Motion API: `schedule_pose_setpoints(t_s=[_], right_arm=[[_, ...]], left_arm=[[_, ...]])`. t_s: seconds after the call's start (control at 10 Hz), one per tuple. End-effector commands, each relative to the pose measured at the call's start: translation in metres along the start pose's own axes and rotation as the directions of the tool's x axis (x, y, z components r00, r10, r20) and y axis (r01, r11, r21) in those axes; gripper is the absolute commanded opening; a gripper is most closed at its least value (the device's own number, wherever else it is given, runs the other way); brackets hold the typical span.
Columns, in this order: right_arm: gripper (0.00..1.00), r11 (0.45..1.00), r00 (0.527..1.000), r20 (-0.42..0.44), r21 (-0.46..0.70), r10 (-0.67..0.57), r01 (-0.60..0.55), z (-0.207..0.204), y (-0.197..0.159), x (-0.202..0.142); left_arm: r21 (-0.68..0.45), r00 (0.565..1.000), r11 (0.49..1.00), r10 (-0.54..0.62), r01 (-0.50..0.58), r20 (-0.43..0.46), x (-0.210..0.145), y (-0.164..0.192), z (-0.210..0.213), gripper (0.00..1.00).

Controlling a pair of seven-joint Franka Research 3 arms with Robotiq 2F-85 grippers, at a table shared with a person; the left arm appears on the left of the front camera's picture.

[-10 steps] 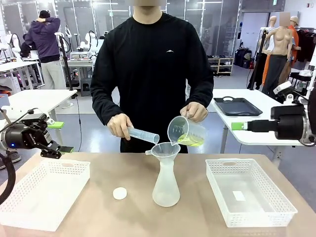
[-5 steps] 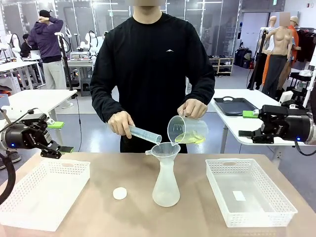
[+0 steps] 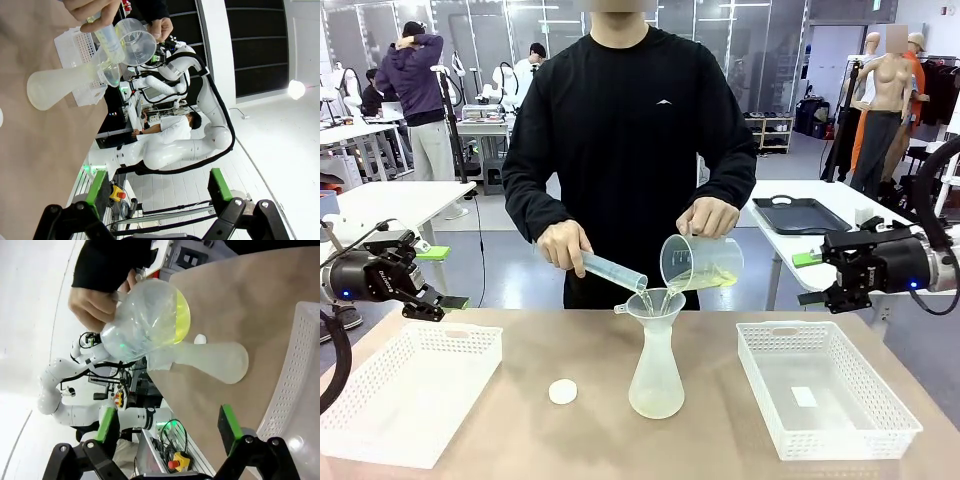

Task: Prepare the solutions needed for the experiment.
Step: Once the solution is in the Big flask , pick up the Plastic Funnel and place it back into the right Organizing basket.

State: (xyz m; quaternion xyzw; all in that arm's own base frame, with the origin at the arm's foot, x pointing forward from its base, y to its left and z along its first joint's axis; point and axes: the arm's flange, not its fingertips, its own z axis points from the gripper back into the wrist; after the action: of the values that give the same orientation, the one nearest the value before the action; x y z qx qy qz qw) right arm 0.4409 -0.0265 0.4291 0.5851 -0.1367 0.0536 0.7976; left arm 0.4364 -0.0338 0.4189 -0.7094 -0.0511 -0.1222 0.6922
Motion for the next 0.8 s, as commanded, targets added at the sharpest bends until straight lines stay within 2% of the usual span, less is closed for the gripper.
schedule_pose_setpoints(t_s=[0.0, 0.5, 0.6, 0.7], right_arm=[[1.00, 0.998, 0.999, -0.025, 0.049, -0.030, 0.031, -0.003, -0.006, 0.009], [1.00, 0.995, 0.998, 0.055, 0.098, -0.018, 0.013, -0.002, -0.019, 0.011], [1.00, 0.996, 0.999, 0.005, 0.077, -0.050, 0.050, -0.005, -0.018, 0.005], [1.00, 0.996, 0.999, 0.005, 0.077, -0.050, 0.050, -0.005, -0.018, 0.005]], left_arm=[[-0.002, 1.000, 1.000, 0.003, -0.003, -0.002, 0.001, -0.003, 0.000, 1.00], [-0.002, 1.000, 1.000, 0.003, -0.003, -0.002, 0.001, -0.003, 0.000, 1.00], [-0.002, 1.000, 1.000, 0.003, -0.003, -0.002, 0.001, -0.003, 0.000, 1.00], [-0.002, 1.000, 1.000, 0.003, -0.003, -0.002, 0.001, -0.003, 0.000, 1.00]])
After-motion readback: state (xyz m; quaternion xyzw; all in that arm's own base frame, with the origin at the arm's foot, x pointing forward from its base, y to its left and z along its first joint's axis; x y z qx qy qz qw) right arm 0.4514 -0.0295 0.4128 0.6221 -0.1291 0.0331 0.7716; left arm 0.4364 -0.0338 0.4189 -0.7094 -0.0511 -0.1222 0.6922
